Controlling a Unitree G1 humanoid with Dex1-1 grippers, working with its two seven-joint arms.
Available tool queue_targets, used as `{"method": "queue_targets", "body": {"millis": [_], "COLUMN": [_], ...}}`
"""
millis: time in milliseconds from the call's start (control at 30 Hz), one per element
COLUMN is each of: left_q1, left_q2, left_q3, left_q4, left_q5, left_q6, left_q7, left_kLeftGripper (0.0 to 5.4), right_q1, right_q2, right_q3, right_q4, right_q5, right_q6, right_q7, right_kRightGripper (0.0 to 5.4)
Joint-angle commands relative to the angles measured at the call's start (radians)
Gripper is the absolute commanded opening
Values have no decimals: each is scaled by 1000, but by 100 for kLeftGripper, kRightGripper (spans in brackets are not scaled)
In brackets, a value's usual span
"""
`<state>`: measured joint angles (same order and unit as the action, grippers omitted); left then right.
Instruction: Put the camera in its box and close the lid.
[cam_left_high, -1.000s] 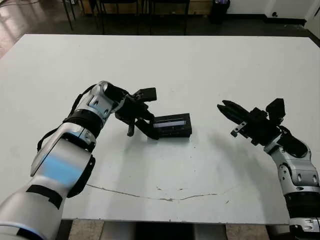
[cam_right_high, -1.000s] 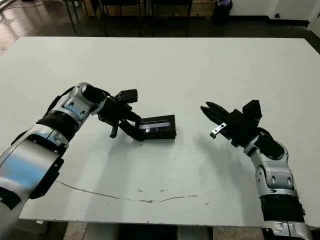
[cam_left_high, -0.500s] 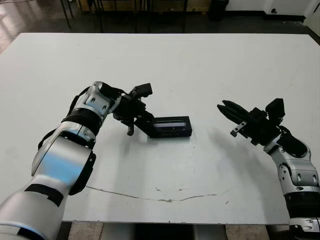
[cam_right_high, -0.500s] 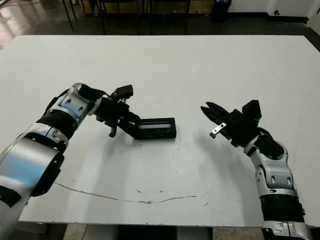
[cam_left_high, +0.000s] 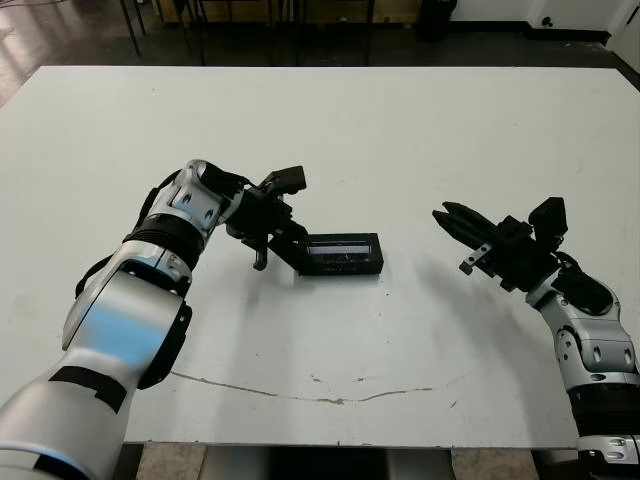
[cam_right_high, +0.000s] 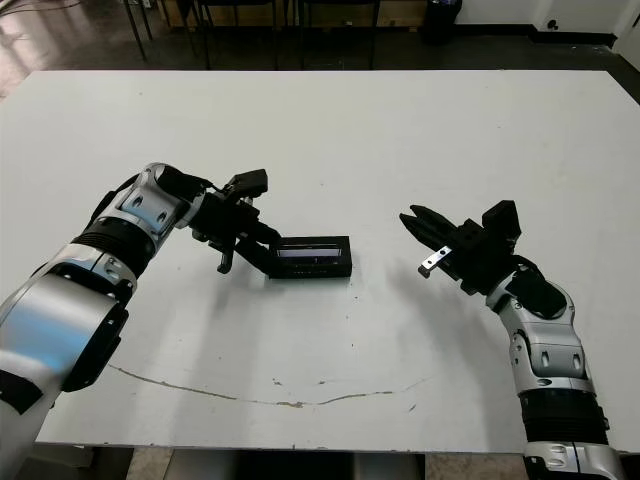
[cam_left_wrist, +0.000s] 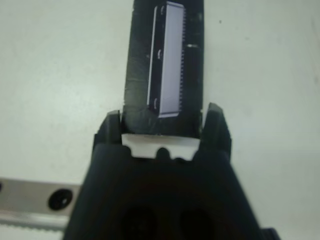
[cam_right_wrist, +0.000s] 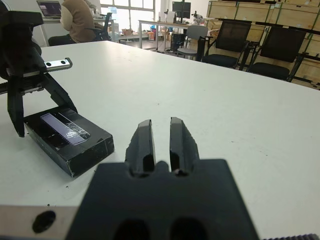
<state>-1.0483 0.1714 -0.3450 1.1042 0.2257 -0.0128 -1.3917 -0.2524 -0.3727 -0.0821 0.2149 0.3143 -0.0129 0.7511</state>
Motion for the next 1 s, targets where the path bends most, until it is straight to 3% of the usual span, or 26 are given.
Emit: {"method": "queue_targets", "body": {"millis": [33, 233, 600, 767, 1000], "left_q1": [-6, 0, 37, 50, 93], "left_q2": [-21, -3, 94, 203, 338], "left_q3": [-64, -115, -88, -63, 16], "left_q4": [-19, -11, -9, -26, -85], "left_q5": [47, 90, 63, 71, 5], "left_q6": [-76, -154, -220, -268, -337], "left_q7": [-10, 11, 44, 105, 102], "left_kLeftGripper": [140, 278, 537, 537, 537], "right_q1": [12, 16, 30, 32, 22], "right_q2": [-5, -5, -5, -1, 8], "right_q3": [1, -3, 2, 3, 3], "right_q4": [11, 10, -17, -13, 18], "right_q5": [-6, 2, -14, -8, 2], "right_q6": [-3, 2, 7, 9, -18], "right_q7": [5, 9, -17, -14, 14], "right_kRightGripper": [0, 0, 0, 0, 0]}}
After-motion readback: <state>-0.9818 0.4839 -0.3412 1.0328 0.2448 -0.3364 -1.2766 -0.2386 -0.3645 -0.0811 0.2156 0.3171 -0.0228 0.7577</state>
